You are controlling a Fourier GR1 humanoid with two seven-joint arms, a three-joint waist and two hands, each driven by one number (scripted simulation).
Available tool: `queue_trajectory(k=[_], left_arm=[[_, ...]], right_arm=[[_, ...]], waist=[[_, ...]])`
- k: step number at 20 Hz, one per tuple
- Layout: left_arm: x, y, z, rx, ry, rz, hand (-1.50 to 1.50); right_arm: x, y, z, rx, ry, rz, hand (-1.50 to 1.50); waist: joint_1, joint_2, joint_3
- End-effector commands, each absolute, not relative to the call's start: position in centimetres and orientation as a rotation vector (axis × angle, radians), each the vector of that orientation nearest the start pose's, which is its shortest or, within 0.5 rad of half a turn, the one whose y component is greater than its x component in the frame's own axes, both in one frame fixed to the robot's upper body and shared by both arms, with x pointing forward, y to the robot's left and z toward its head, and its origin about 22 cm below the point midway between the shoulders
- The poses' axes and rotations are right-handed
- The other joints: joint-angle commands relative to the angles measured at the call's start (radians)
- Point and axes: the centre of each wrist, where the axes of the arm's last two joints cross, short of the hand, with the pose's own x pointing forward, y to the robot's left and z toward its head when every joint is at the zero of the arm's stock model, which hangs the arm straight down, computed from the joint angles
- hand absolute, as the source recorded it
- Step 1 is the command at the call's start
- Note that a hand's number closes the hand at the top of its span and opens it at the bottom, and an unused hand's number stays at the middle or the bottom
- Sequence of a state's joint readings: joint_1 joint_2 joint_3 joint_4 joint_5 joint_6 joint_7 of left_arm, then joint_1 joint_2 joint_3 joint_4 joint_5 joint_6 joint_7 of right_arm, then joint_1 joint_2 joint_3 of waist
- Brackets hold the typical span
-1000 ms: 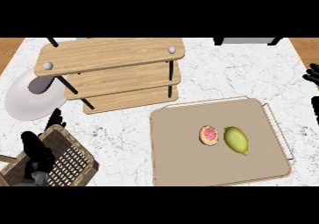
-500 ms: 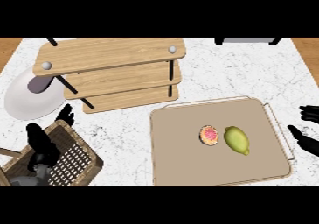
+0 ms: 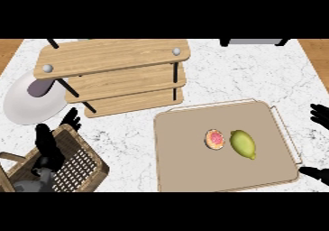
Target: Pick the cupcake from the tray and place it in the tiered shelf
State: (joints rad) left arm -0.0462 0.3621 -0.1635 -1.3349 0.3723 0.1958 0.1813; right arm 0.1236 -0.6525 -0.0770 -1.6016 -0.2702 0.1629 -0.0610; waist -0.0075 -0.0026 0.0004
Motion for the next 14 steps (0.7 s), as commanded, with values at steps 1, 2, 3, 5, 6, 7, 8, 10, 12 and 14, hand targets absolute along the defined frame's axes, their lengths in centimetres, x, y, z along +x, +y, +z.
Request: queue_trajectory(k=[1, 2, 3, 5, 6, 7, 8, 10, 12, 14], left_arm=[[24.0, 28.6, -3.0, 0.084, -1.105, 0.054, 0.00], [23.5, 29.4, -3.7, 0.107, -1.120, 0.055, 0.00], [25.2, 29.7, -3.0, 0.095, -1.110, 0.042, 0.00], [24.5, 29.3, -2.5, 0.100, -1.115, 0.044, 0.00], [24.7, 29.0, -4.8, 0.090, -1.116, 0.066, 0.00], [24.5, 29.0, -1.3, 0.096, -1.123, 0.031, 0.00], [26.2, 30.7, -1.1, 0.070, -1.128, 0.058, 0.00], [24.1, 29.6, -2.0, 0.080, -1.118, 0.027, 0.00], [24.4, 31.3, -2.9, 0.101, -1.118, 0.042, 0.00], [25.4, 28.7, -2.0, 0.080, -1.113, 0.029, 0.00]], right_arm=[[21.3, -36.5, 9.4, -0.188, -1.454, 0.506, -1.50], [20.3, -35.0, 10.7, -0.177, -1.437, 0.527, -1.50], [20.9, -34.8, 12.2, -0.195, -1.422, 0.561, -1.50], [21.0, -33.3, 11.4, -0.249, -1.348, 0.600, -1.50], [21.5, -32.0, 12.4, -0.256, -1.351, 0.576, -1.50], [22.2, -32.0, 13.9, -0.296, -1.303, 0.579, -1.50], [21.3, -30.7, 13.7, -0.302, -1.293, 0.561, -1.50], [22.4, -29.0, 15.4, -0.368, -1.274, 0.539, -1.50], [21.6, -26.5, 16.7, -0.370, -1.269, 0.527, -1.50], [23.5, -25.4, 15.5, -0.447, -1.206, 0.536, -1.50]], waist=[[0.004, 0.000, -0.002], [-0.002, -0.001, -0.003], [-0.005, 0.001, -0.003], [0.008, 0.001, -0.002], [0.004, 0.003, -0.002], [0.020, 0.000, -0.001], [0.005, 0.002, -0.002], [0.021, 0.001, -0.002], [0.014, 0.001, -0.002], [0.021, 0.003, -0.002]])
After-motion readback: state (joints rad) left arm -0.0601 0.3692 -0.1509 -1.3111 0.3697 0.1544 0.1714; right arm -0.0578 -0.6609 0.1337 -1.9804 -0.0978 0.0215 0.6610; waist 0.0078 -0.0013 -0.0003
